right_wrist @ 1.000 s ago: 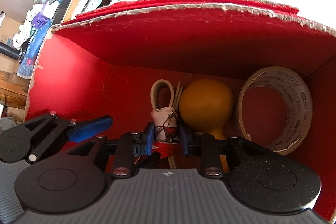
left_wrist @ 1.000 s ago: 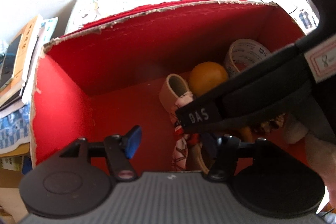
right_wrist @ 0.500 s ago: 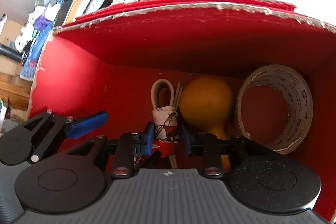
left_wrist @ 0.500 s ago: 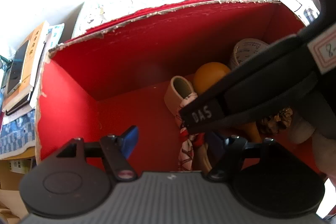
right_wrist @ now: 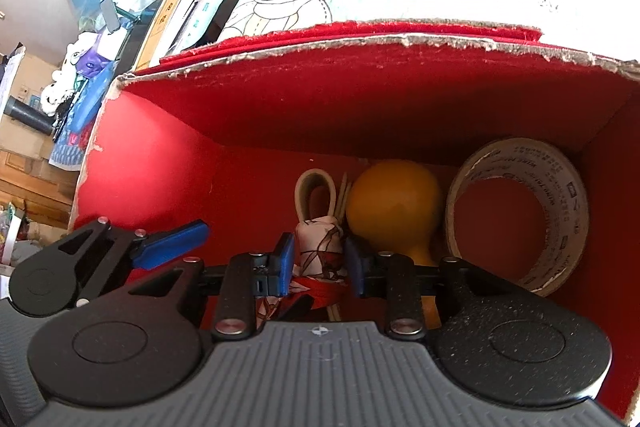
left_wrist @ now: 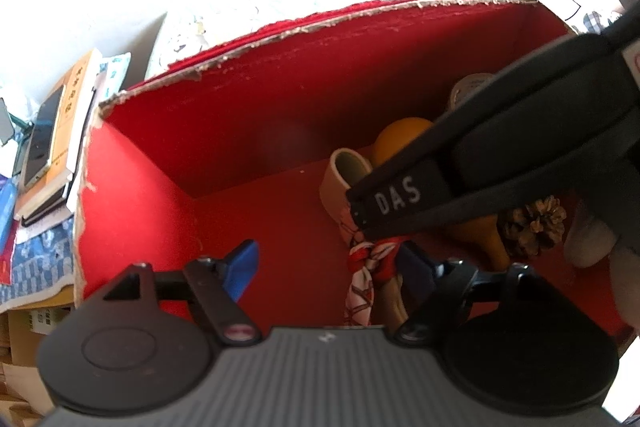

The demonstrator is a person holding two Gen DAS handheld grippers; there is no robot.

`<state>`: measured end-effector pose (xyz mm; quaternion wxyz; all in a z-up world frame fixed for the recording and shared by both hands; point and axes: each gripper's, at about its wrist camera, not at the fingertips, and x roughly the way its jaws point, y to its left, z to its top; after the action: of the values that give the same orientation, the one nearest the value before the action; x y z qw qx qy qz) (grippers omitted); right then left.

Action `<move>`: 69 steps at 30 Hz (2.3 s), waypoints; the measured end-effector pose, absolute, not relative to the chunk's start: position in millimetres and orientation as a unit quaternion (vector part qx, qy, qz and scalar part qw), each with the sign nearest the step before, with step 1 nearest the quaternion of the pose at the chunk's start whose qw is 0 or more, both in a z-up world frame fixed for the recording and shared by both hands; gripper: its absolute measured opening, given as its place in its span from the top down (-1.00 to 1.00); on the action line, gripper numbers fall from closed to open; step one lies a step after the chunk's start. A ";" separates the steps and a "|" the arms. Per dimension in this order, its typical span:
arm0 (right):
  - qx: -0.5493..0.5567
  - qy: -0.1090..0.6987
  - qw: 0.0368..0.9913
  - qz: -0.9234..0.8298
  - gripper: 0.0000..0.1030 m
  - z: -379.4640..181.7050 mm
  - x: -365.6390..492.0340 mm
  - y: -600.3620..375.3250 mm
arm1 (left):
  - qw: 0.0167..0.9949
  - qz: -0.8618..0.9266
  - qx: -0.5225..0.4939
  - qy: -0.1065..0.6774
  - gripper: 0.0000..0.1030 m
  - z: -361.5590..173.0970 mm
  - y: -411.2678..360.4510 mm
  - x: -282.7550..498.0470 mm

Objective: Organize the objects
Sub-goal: 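Lower the white jug into the red box and open the right gripper, then withdraw the open right gripper up out of the red box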

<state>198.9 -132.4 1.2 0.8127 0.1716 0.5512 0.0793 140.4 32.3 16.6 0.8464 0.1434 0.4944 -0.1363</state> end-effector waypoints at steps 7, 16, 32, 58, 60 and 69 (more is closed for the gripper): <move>0.167 0.545 0.818 0.075 0.40 0.9 199.4 -130.7 | 0.848 -0.139 0.143 0.492 -0.57 18.8 33.3 139.5; 0.194 0.518 0.827 0.097 0.39 -2.0 202.7 -131.6 | 0.852 -0.141 0.139 0.485 -0.57 16.0 34.9 146.4; 0.197 0.460 0.866 -0.010 0.40 6.0 166.0 -141.8 | 0.855 -0.143 0.143 0.477 -0.58 19.2 34.5 160.3; 0.177 0.372 0.907 -0.087 0.10 50.3 98.1 -138.0 | 0.886 -0.102 0.161 0.423 -0.83 53.1 31.1 120.9; 0.172 0.377 0.906 -0.084 0.11 51.5 96.2 -134.6 | 0.887 -0.093 0.156 0.423 -0.83 57.8 34.1 117.8; 0.150 0.380 0.911 -0.061 0.10 60.8 88.1 -117.9 | 0.892 -0.056 0.141 0.426 -0.83 72.8 46.7 104.5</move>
<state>88.1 -117.9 60.8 0.9107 0.1496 0.3801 -0.0612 104.5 46.7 72.8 0.8919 0.1408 0.4261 -0.0557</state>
